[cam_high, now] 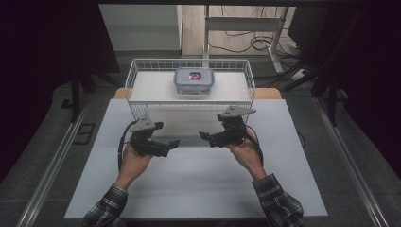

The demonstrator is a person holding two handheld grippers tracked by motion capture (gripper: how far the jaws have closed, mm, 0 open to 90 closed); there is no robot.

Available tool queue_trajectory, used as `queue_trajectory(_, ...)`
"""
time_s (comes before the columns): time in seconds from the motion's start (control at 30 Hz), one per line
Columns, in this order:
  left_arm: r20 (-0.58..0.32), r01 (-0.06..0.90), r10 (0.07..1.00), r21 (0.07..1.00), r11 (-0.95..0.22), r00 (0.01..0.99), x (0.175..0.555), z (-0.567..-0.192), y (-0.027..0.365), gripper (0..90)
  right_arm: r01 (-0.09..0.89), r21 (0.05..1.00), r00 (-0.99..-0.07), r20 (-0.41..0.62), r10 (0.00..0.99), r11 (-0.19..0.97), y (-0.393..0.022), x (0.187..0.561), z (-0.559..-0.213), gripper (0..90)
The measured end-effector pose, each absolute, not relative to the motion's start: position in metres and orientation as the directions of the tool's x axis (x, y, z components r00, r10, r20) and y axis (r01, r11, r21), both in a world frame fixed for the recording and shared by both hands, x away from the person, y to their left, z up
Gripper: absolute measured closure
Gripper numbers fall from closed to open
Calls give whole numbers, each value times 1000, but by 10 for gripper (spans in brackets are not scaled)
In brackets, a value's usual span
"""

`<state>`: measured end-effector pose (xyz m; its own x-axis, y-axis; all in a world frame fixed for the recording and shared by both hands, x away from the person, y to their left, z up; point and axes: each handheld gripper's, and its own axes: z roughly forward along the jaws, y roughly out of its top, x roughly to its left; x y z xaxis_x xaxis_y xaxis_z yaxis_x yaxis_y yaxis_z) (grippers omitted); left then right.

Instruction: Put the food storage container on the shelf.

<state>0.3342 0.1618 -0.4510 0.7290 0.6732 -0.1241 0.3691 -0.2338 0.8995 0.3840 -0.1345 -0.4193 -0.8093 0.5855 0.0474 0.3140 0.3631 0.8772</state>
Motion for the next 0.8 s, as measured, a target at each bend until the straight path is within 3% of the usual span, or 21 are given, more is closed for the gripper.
queue_trajectory(0.8,-122,362,659,900,-241,743,292,-479,161,20,346,862,-796,62,602,369,-159,343,-447,13)
